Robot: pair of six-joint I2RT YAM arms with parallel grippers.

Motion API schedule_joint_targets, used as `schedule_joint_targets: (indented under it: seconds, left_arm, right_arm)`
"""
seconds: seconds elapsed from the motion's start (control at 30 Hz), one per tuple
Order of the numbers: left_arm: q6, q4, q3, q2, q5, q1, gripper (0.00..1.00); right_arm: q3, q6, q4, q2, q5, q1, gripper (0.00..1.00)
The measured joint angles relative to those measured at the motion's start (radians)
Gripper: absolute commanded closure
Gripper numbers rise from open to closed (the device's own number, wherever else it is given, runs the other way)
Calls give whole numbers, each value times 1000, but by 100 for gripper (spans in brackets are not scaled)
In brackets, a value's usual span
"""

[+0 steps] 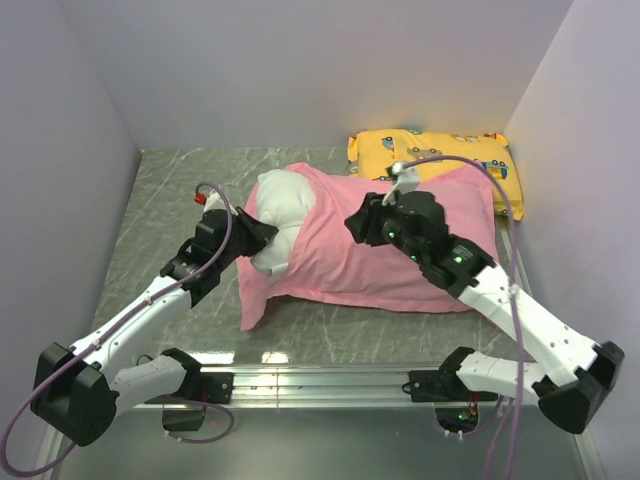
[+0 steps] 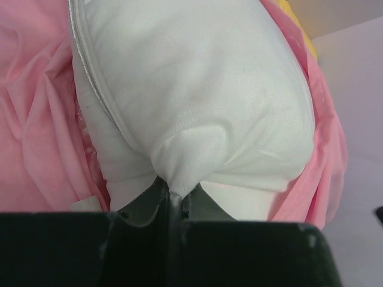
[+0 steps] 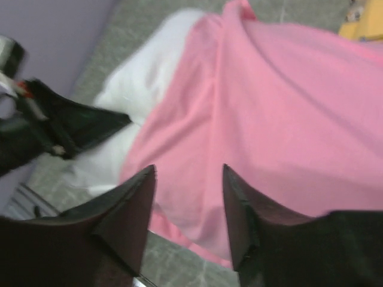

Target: Remove the pillowcase from the pillow

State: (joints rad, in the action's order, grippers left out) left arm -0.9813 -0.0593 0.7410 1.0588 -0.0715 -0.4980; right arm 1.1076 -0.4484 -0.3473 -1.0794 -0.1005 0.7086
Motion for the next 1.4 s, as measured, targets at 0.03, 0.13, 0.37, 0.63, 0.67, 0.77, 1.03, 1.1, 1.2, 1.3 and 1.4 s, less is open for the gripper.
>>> schedule_joint_targets:
  seconds: [0.03, 0.13, 0.37, 0.63, 0.67, 0.77, 1.03, 1.1, 1.2, 1.3, 1.4]
  left_arm:
    - [0, -2, 0, 0, 0, 0, 99]
    - [5, -20, 8, 0, -1, 0, 100]
    - [53, -109, 52, -45, 30, 73, 100]
    - [52, -172, 93, -154, 266, 469, 100]
    - [45, -175, 92, -159, 317, 505, 100]
    - [27, -159, 65, -163, 431, 564, 100]
    - [5, -85, -156, -196, 489, 608, 99]
    - [12, -81, -195, -215, 470, 620, 99]
    - [19, -80, -238, -243, 443, 636, 100]
    - [26, -65, -267, -254, 441, 638, 98]
    - [37, -61, -278, -257, 441, 639, 95]
  right_arm:
    - [-17, -1, -5, -11, -5, 5, 59]
    - [-50, -2, -17, -89, -14, 24, 75]
    - [-105, -7, -33, -111, -87, 15, 100]
    - [-229, -50, 27, 63, 17, -270, 100]
    - [-242, -56, 35, 76, 44, -298, 100]
    - [-276, -65, 55, 100, 113, -341, 100]
    - [-301, -19, 55, 112, 168, -312, 59]
    - [-254, 19, 20, 101, 125, -272, 45]
    - [-121, 70, -9, 33, 85, -221, 33]
    - [65, 116, -16, -97, 71, -184, 30]
    - [254, 164, -21, -271, 72, -154, 28]
